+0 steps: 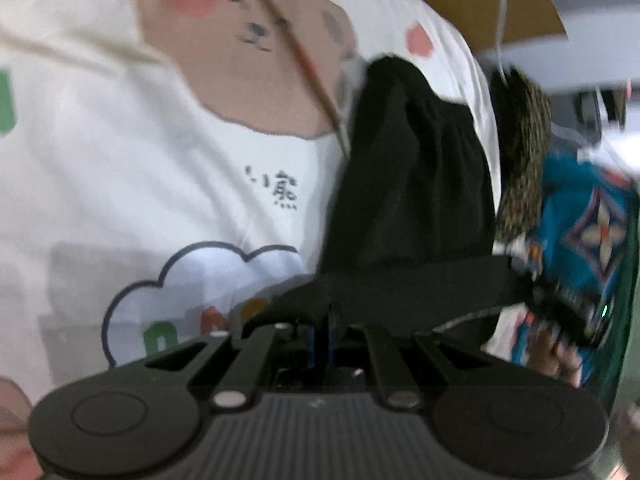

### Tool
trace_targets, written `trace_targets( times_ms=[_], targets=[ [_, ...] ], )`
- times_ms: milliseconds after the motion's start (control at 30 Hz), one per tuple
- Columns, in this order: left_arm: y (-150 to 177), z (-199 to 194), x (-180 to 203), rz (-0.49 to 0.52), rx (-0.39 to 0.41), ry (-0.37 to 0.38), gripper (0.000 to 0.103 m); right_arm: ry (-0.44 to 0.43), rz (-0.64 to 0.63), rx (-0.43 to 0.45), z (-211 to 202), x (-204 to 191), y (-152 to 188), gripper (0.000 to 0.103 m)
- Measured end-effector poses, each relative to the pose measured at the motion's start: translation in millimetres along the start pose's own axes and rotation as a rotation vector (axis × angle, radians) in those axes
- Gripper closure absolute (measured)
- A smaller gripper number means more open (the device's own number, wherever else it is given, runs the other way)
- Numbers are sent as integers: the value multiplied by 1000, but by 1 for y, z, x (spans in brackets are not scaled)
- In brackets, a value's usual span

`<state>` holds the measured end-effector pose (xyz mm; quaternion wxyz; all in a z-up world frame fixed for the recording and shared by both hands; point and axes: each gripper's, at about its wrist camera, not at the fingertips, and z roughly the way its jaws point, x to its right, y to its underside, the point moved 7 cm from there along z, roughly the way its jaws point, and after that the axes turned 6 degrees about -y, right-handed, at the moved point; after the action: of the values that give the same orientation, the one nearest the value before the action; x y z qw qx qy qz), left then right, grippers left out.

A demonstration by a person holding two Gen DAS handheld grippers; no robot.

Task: Fold clothes
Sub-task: 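Open the left tool onto the sheet while the right tool holds the folded shorts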

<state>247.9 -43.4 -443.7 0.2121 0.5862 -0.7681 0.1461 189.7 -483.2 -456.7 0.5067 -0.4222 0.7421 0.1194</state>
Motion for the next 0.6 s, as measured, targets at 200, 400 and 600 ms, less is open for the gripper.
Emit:
trace_targets(
  times_ms=[200,400,600],
  targets=[
    [5,7,-4,19,44,58,92,38,0,-14,-1,4,2,92],
    [11,12,-19,-65,77,178,76,50,-31,-40,4,-6,3,62],
    [11,2,-22,-126,147,292,66,47,-36,-50,13,-17,2,62]
  ],
)
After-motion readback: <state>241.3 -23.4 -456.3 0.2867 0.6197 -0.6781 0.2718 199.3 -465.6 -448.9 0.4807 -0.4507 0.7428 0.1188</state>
